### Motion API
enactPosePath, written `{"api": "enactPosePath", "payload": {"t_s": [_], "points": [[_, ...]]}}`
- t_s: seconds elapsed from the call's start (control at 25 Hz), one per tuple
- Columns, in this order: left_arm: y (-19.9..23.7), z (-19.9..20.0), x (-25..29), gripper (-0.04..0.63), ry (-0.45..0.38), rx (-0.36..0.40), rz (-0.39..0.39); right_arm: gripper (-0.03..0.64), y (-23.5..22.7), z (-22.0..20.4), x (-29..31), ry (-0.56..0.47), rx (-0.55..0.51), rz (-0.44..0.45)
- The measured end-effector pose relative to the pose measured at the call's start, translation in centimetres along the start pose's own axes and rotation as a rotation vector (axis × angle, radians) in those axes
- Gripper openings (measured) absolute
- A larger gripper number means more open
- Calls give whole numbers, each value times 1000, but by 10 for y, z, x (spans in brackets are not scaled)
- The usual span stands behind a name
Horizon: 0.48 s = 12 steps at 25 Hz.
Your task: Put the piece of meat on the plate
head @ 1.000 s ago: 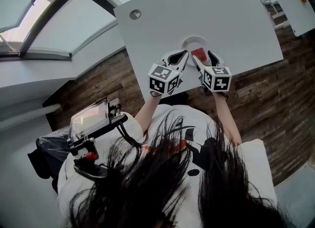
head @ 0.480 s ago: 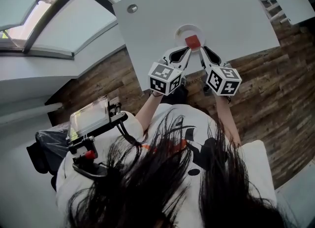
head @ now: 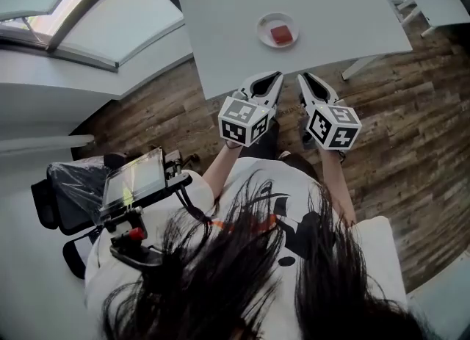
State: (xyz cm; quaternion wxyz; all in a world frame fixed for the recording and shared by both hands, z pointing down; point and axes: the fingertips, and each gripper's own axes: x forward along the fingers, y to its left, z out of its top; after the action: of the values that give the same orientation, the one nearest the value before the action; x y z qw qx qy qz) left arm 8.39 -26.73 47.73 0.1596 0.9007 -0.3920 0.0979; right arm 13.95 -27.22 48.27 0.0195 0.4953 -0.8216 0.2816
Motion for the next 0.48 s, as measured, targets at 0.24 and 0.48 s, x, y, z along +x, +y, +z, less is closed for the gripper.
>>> {"api": "enactPosePath", "payload": {"t_s": [0.24, 0.48], "points": [[-47, -19, -64, 6, 6, 51, 24, 63, 40, -25, -59, -23, -39, 8], [-54, -27, -87, 6, 21, 57, 37, 63, 54, -44, -70, -21, 11, 15]]}}
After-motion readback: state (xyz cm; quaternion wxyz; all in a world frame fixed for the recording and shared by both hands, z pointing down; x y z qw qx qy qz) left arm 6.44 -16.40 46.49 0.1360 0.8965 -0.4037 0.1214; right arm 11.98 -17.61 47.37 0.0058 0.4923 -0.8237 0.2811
